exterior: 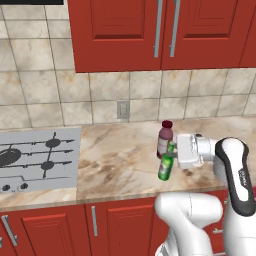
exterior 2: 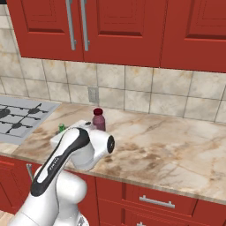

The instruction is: Place the drinks on the dining counter in a tight cluster.

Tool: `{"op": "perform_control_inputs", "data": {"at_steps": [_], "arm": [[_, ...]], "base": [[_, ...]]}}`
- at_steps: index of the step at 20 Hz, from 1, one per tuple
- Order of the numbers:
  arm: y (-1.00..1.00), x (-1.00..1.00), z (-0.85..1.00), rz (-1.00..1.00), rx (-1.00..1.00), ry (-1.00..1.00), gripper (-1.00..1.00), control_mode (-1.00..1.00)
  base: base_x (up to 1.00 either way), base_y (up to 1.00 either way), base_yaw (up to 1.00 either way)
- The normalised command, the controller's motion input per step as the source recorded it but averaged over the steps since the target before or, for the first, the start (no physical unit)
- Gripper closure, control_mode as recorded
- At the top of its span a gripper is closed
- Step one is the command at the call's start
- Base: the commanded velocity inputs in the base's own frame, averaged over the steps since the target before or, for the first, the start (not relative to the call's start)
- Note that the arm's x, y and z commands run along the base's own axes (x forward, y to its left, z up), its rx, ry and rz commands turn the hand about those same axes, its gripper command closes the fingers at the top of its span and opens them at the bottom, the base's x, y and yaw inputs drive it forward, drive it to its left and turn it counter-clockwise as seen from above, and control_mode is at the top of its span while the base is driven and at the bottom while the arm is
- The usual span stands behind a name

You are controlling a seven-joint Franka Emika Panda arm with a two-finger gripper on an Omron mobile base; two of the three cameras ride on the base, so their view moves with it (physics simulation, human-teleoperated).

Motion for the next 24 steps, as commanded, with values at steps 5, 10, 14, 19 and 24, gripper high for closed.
{"op": "perform_control_inputs", "data": {"at_steps": [5, 10, 14, 19, 24], "arm": [[0.09, -0.25, 0.05, 0.01, 0.00, 0.00, 1.00, -1.00], [0.00, -0.01, 0.00, 0.00, 0.00, 0.00, 1.00, -1.00], [0.02, -0.08, 0.00, 0.00, 0.00, 0.00, 1.00, 1.00], [0.00, 0.00, 0.00, 0.00, 0.00, 0.00, 1.00, 1.00], [0.00, 0.00, 0.00, 0.00, 0.00, 0.00, 1.00, 1.00]], "base": [[0.00, 0.00, 0.00], [0.00, 0.00, 0.00], [-0.38, 0.12, 0.04], [-0.54, 0.28, 0.43], [-0.22, 0.39, 0.82]]}}
